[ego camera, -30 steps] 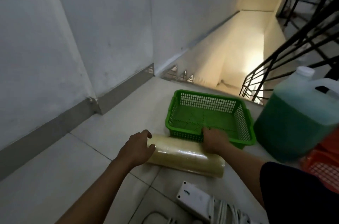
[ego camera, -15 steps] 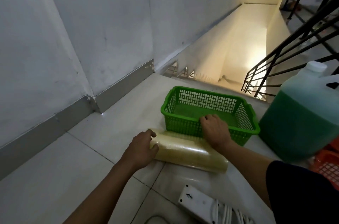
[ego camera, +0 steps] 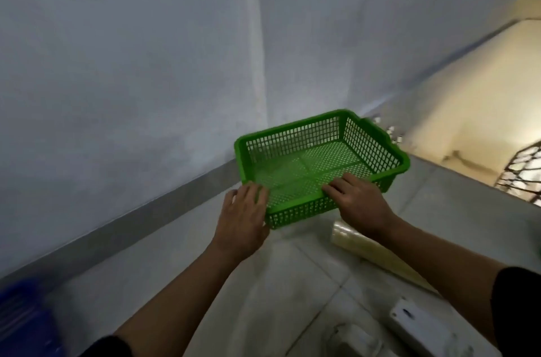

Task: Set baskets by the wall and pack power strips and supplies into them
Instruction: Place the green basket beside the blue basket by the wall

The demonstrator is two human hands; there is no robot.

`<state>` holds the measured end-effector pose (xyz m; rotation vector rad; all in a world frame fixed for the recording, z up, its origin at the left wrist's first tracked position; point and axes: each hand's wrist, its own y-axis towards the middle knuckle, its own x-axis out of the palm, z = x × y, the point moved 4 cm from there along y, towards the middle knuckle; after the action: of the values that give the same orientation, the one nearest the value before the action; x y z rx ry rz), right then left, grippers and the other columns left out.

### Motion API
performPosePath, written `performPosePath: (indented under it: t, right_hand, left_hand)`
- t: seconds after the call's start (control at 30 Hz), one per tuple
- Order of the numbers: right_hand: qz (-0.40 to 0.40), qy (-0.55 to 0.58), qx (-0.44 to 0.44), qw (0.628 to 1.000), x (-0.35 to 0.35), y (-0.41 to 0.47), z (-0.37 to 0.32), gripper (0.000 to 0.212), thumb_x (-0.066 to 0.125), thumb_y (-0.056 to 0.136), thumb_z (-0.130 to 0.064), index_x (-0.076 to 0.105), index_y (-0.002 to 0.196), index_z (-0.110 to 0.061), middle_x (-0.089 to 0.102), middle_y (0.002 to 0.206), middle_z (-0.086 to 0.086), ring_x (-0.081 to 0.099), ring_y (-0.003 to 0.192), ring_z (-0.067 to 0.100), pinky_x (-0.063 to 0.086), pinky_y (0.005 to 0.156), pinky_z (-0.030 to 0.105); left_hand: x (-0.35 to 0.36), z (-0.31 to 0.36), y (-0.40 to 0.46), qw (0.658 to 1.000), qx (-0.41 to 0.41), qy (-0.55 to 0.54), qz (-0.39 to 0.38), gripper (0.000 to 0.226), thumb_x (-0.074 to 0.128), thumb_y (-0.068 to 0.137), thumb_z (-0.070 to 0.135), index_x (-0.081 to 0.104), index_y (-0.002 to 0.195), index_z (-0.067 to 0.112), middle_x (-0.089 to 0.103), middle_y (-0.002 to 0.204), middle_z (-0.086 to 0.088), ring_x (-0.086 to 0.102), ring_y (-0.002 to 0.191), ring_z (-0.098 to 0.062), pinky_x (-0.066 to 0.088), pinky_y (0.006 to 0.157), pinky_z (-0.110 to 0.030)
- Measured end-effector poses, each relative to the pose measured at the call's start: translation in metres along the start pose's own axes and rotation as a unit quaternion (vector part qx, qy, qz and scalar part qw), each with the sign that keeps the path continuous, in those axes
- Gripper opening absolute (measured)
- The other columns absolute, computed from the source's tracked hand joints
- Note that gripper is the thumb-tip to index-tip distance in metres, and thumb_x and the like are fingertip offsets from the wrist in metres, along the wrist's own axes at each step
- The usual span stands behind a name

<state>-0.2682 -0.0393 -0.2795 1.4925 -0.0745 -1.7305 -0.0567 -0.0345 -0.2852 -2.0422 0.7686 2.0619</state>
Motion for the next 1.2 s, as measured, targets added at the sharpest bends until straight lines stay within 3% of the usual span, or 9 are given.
performPosePath:
  t: [0.17,0.33,0.5,0.6,0.73,0.87,0.93,1.07,1.2]
  right_hand:
    - [-0.005,0.023,-0.155,0.988,0.006,0.036,-0.083,0.028,0.045,0.079,-0.011,0.071,0.089,-0.005,0.069,0.077,0.010,0.064,0.066,0.027,0.052,0.055,0.034]
    - [-0.029,0.076,-0.212,0.974,0.009,0.055,-0.142,0.026,0.077,0.064,-0.008,0.072,0.089,-0.006,0.070,0.077,0.010,0.065,0.068,0.026,0.056,0.056,0.034]
    - [-0.078,0.080,-0.206,0.972,0.019,0.061,-0.181,0.014,0.057,0.076,-0.013,0.069,0.082,-0.012,0.066,0.072,0.006,0.064,0.067,0.025,0.054,0.049,0.033]
    - [-0.129,0.074,-0.187,0.971,0.029,0.060,-0.201,0.019,0.083,0.060,-0.014,0.069,0.072,-0.014,0.064,0.067,0.005,0.062,0.067,0.024,0.051,0.043,0.032]
    - [-0.187,0.058,-0.164,0.967,0.035,0.058,-0.223,0.023,0.088,0.052,-0.020,0.066,0.056,-0.014,0.062,0.061,0.005,0.060,0.064,0.022,0.047,0.038,0.029]
    - [-0.289,0.079,-0.128,0.945,0.041,0.058,-0.240,0.019,0.058,0.089,-0.020,0.066,0.093,-0.003,0.062,0.097,0.016,0.063,0.091,0.031,0.054,0.069,0.039]
    - [-0.296,0.098,-0.114,0.943,0.045,0.056,-0.244,0.024,0.047,0.094,-0.018,0.062,0.101,-0.001,0.060,0.105,0.018,0.063,0.097,0.032,0.051,0.075,0.040]
    - [-0.304,0.125,-0.082,0.941,0.038,0.046,-0.233,0.023,0.046,0.093,-0.020,0.058,0.108,-0.007,0.057,0.111,0.016,0.063,0.095,0.032,0.050,0.073,0.041]
    - [-0.325,0.115,-0.013,0.939,0.014,0.020,-0.184,0.035,0.051,0.091,-0.023,0.048,0.124,-0.013,0.051,0.121,0.015,0.059,0.102,0.036,0.049,0.075,0.042]
  left_hand:
    - [-0.001,-0.052,-0.072,0.973,0.021,0.092,-0.210,0.025,0.052,0.083,0.030,0.061,0.101,0.015,0.064,0.103,-0.007,0.056,0.108,-0.025,0.019,0.105,-0.055]
    - [-0.003,-0.077,-0.127,0.950,0.052,0.110,-0.289,0.029,0.055,0.086,0.033,0.061,0.103,0.011,0.065,0.103,-0.012,0.060,0.099,-0.029,0.034,0.096,-0.048]
    - [-0.006,-0.094,-0.153,0.937,0.024,0.059,-0.343,0.036,0.060,0.084,0.036,0.062,0.104,0.005,0.066,0.102,-0.017,0.063,0.093,-0.034,0.052,0.078,-0.042]
    - [-0.001,-0.104,-0.164,0.920,-0.004,0.050,-0.388,0.045,0.061,0.083,0.044,0.063,0.105,0.005,0.067,0.102,-0.016,0.062,0.091,-0.032,0.052,0.076,-0.039]
    - [0.009,-0.109,-0.175,0.883,-0.048,0.023,-0.466,0.051,0.059,0.083,0.048,0.065,0.108,0.004,0.067,0.107,-0.015,0.061,0.092,-0.030,0.047,0.073,-0.036]
    - [0.022,-0.111,-0.185,0.841,-0.052,0.051,-0.537,0.047,0.061,0.084,0.044,0.066,0.109,0.006,0.066,0.109,-0.013,0.058,0.089,-0.028,0.049,0.085,-0.039]
    - [0.024,-0.114,-0.187,0.819,-0.056,0.061,-0.569,0.043,0.061,0.083,0.048,0.067,0.105,0.012,0.063,0.099,-0.010,0.054,0.086,-0.026,0.048,0.084,-0.038]
    - [0.016,-0.110,-0.165,0.836,-0.085,-0.034,-0.541,0.050,0.061,0.080,0.052,0.070,0.102,0.008,0.065,0.091,-0.007,0.060,0.083,-0.025,0.049,0.078,-0.035]
    - [0.011,-0.089,-0.101,0.912,-0.049,-0.100,-0.394,0.027,0.059,0.085,0.025,0.063,0.103,0.005,0.064,0.102,-0.013,0.059,0.090,-0.024,0.048,0.079,-0.032]
